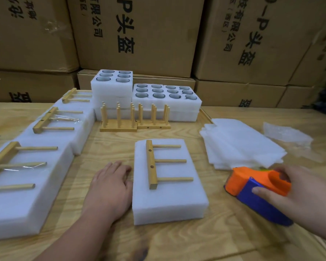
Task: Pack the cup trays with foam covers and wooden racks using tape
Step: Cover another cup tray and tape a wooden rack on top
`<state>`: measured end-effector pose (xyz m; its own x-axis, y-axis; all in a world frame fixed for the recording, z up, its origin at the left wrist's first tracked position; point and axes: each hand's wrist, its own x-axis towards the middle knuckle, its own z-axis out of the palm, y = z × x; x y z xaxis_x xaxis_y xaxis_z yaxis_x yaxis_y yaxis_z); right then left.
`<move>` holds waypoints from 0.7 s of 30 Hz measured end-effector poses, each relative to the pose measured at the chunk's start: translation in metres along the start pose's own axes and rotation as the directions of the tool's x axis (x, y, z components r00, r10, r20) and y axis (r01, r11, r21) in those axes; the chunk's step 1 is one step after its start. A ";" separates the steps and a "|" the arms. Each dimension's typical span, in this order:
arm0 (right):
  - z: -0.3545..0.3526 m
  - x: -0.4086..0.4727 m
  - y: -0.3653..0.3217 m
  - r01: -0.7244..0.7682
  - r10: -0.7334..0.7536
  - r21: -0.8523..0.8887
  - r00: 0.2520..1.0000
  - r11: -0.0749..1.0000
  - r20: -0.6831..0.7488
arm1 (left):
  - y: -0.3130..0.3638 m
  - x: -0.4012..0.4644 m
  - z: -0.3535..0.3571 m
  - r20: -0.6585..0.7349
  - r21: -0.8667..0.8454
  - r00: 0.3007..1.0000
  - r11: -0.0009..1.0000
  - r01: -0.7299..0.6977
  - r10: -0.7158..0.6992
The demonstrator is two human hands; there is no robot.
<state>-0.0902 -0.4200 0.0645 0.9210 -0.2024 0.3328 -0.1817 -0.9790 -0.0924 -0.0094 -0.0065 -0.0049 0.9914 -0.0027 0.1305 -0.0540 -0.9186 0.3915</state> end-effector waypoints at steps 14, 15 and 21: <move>-0.002 -0.003 -0.004 0.088 -0.081 -0.017 0.965 0.996 0.250 | 0.001 -0.001 -0.001 -0.006 0.023 1.000 1.000 -0.009 0.009; 0.000 -0.004 -0.003 0.093 -0.084 -0.025 0.967 0.995 0.241 | 0.001 0.000 -0.001 -0.003 0.024 1.000 1.000 -0.007 0.008; 0.010 -0.006 -0.003 0.053 -0.020 -0.123 0.968 0.991 0.251 | -0.002 0.001 0.002 0.008 0.013 1.000 1.000 0.002 -0.002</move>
<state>-0.0921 -0.4158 0.0533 0.9815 -0.1698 0.0884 -0.1740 -0.9839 0.0415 -0.0085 -0.0056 -0.0072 0.9925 -0.0041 0.1224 -0.0506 -0.9238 0.3795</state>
